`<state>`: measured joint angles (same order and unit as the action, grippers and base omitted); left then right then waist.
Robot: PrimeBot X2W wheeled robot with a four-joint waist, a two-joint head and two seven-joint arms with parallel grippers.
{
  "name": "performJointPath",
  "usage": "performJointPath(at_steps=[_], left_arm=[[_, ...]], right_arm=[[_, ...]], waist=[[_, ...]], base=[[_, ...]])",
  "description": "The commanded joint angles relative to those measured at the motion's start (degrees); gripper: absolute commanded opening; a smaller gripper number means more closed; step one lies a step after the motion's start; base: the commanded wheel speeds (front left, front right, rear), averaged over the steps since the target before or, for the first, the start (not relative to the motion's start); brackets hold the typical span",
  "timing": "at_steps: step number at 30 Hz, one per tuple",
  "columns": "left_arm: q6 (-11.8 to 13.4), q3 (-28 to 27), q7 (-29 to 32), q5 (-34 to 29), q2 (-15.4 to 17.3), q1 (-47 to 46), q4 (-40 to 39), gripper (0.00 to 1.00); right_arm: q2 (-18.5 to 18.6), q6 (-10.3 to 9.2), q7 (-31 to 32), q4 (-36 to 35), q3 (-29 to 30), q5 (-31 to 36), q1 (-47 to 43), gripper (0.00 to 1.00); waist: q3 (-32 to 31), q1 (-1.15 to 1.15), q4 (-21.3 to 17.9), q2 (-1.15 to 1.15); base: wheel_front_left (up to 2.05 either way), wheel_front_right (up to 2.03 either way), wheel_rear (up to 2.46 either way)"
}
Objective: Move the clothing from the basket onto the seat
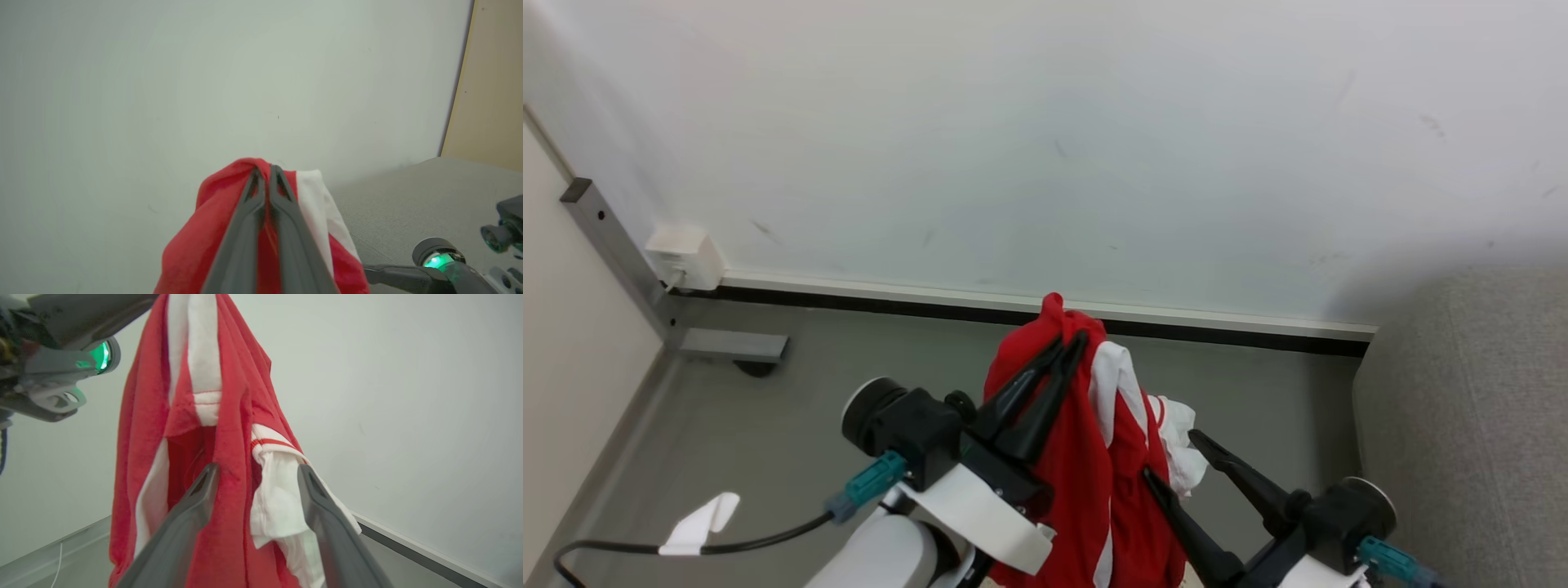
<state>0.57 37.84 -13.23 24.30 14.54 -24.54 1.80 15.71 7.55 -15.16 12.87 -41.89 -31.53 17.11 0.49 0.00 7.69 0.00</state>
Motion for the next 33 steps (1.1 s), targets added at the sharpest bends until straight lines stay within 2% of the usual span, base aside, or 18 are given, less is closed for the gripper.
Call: performJointPath(at_steps=[1,8,19,29,30,31,32,33], left_arm=[[-0.2,0.2,-0.7,0.1,-0.4,-0.7,0.2,0.00],[-1.1,2.0,-0.7,0.1,-1.7,-1.4,1.3,0.00],[-2.4,4.3,-0.6,0.6,-3.2,-1.9,3.2,0.00],[-2.5,5.4,-0.5,0.7,-3.6,-2.2,3.9,0.00],[-2.5,5.5,-0.5,0.7,-3.5,-2.1,3.9,0.00],[-2.5,5.5,-0.5,0.7,-3.5,-2.1,3.9,0.00],[-2.4,5.5,-0.5,0.7,-3.4,-2.1,4.0,0.00],[-2.4,5.5,-0.5,0.8,-3.3,-2.1,4.0,0.00]], right_arm=[[-0.5,-0.12,0.0,1.5,-0.7,-0.7,1.3,1.00],[-1.6,-0.12,0.0,7.9,-6.2,-0.7,6.8,1.00],[-5.5,-0.12,0.0,17.2,-7.2,0.2,10.5,1.00],[-7.6,-0.12,0.0,20.5,-7.2,0.2,12.2,1.00],[-7.7,-0.12,0.0,20.7,-7.2,0.1,12.2,0.85],[-7.7,-0.12,0.0,20.9,-7.2,0.0,12.2,0.44],[-7.7,-0.12,0.0,21.1,-7.2,-0.1,12.1,0.32],[-7.7,-0.12,0.0,21.1,-7.1,-0.1,12.1,0.00]], waist=[[0.1,0.00,0.7,0.00],[0.0,0.00,2.9,0.00],[-1.4,0.00,6.4,0.00],[-1.7,0.00,8.1,0.00],[-1.7,0.00,8.2,0.00],[-1.7,0.00,8.3,0.00],[-1.7,0.00,8.4,0.00],[-1.7,0.00,8.4,0.00]], base=[[0.00,0.00,0.00],[0.00,0.00,0.00],[0.00,0.00,0.00],[0.00,0.00,0.00],[0.00,0.00,0.00],[0.00,0.00,0.00],[0.00,0.00,0.00],[0.00,0.00,0.00]])
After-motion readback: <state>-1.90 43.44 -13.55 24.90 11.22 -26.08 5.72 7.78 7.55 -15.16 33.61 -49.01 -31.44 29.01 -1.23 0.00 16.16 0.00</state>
